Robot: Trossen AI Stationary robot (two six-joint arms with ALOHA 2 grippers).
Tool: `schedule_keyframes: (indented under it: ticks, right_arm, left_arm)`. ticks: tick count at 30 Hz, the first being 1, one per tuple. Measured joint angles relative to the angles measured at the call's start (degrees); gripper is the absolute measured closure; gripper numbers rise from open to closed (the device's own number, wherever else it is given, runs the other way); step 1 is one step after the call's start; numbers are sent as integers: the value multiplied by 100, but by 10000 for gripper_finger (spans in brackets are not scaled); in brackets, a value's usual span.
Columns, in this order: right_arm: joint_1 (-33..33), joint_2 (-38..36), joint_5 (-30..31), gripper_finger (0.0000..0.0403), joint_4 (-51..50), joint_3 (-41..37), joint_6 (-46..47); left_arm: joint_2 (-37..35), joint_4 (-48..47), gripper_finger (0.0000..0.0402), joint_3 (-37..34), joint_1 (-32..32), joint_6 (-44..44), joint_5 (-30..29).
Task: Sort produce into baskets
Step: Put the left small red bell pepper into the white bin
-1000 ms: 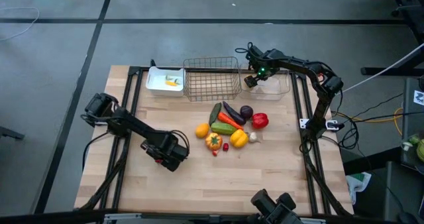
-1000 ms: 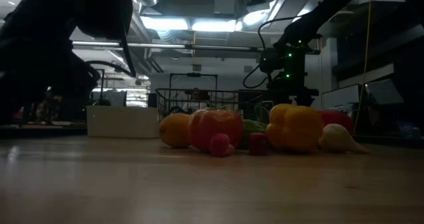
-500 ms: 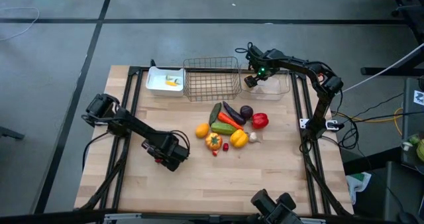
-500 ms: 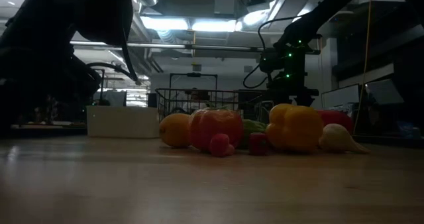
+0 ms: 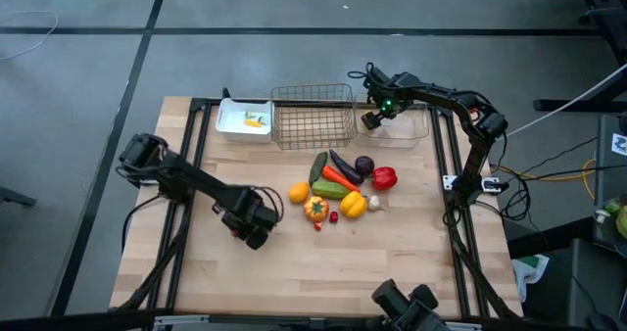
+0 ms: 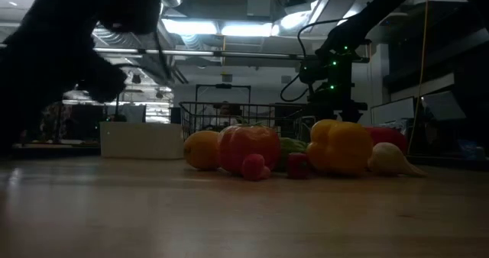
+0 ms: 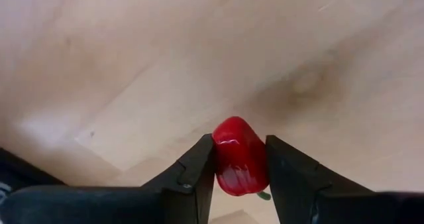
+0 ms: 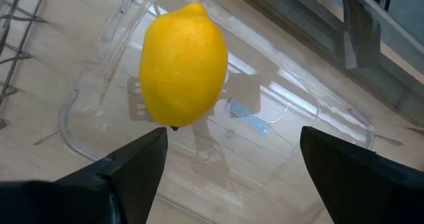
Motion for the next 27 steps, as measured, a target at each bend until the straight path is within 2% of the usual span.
schedule_keyframes:
  ticks: [8, 13, 17, 22, 27]
  right_arm:
    - [0, -2, -153, 61, 2, 0, -18]
    - [4, -4, -153, 61, 4, -2, -17]
    - [4, -4, -195, 61, 6, 0, -17]
    - [4, -4, -199, 61, 7, 0, -16]
    - [4, -4, -199, 61, 7, 0, -15]
  left_arm:
    - [-1174, 20, 287, 0, 955, 916, -662]
    - [-1947, 77, 288, 2, 1952, 1735, -1482]
    - [-2401, 394, 288, 2, 2915, 2624, -1920]
    - [-2565, 1143, 288, 2, 4147, 3730, -2009]
    - [-2355, 1979, 288, 2, 5129, 4558, -2009]
